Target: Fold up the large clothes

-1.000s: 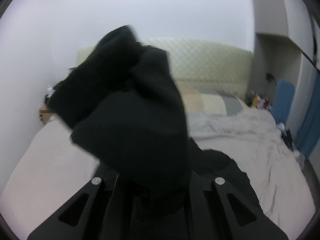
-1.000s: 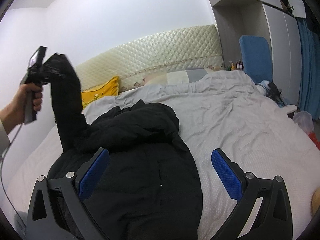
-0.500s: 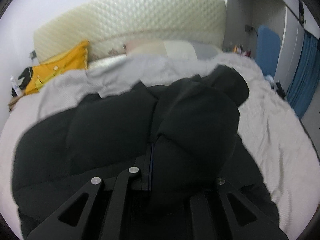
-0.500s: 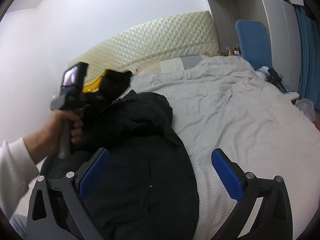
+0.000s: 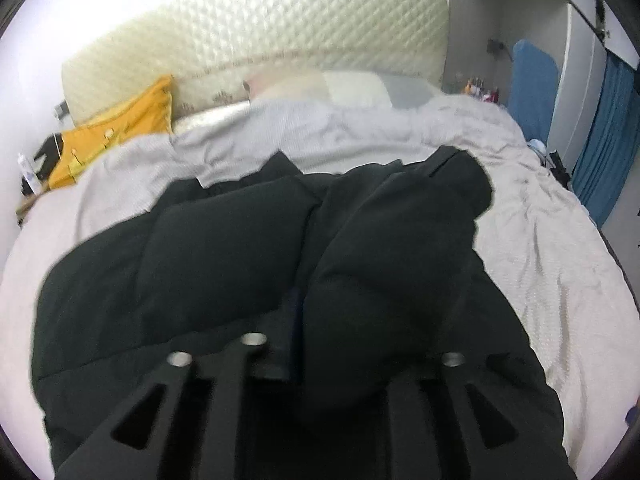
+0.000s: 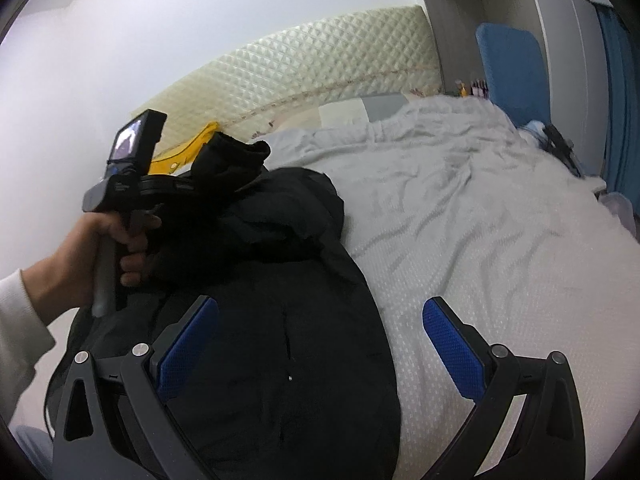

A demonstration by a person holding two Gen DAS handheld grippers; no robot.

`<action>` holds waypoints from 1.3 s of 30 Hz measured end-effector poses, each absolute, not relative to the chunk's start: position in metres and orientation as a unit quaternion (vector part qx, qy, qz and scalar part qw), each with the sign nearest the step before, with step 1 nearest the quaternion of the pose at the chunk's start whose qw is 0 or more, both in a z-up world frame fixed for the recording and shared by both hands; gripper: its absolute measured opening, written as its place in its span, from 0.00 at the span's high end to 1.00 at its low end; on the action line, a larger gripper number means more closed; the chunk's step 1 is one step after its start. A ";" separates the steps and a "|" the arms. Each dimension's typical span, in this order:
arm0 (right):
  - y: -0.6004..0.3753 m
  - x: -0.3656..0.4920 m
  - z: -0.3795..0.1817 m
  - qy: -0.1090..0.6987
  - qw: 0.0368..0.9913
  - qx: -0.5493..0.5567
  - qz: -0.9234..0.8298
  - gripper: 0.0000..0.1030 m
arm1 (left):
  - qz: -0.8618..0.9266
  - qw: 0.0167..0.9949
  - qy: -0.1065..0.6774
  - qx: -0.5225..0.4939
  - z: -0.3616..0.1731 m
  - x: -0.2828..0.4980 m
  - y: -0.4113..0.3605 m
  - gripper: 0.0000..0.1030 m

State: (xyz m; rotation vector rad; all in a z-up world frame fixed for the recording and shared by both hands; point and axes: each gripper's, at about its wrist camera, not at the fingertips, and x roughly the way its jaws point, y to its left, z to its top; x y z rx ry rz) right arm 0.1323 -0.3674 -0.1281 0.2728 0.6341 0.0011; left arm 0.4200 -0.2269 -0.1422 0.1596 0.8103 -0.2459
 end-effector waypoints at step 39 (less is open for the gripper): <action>-0.239 0.397 -0.171 0.336 0.936 0.044 0.092 0.18 | -0.037 0.931 0.362 0.025 -0.179 0.458 -0.004 0.02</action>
